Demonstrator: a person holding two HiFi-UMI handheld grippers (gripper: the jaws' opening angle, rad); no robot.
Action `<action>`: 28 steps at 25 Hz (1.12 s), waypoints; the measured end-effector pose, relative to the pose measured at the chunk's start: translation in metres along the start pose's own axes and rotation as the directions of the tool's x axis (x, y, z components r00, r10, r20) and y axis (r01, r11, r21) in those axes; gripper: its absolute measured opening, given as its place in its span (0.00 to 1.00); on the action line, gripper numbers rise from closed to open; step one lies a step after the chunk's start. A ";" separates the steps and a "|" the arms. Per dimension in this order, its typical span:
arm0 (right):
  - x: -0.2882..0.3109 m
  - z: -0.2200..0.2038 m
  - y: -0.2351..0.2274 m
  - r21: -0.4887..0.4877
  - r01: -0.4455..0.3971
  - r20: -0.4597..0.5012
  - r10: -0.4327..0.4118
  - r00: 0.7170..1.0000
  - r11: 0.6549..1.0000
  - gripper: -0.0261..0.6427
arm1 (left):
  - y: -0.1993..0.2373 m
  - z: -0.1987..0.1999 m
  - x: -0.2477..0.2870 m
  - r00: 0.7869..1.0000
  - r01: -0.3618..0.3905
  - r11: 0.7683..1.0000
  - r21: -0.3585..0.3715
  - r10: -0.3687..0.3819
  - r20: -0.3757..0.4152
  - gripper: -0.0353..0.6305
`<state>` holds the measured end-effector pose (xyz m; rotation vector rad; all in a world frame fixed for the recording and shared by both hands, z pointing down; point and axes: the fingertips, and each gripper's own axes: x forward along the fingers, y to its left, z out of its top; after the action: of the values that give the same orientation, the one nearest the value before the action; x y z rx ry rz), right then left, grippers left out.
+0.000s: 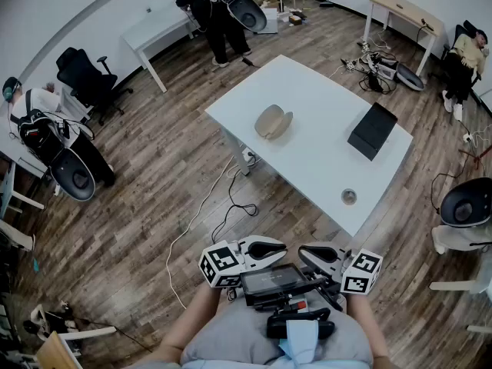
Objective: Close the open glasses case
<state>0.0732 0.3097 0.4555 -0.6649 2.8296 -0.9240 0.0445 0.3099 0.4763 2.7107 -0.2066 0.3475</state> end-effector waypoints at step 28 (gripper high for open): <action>0.009 0.002 0.006 0.049 -0.048 0.033 0.047 0.998 0.998 0.09 | -0.002 -0.003 -0.003 1.000 0.024 1.000 -0.005 -0.024 -0.019 0.12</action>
<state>0.0635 0.3091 0.4509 -0.5985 2.7724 -0.9642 0.0413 0.3133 0.4775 2.7020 -0.1687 0.3654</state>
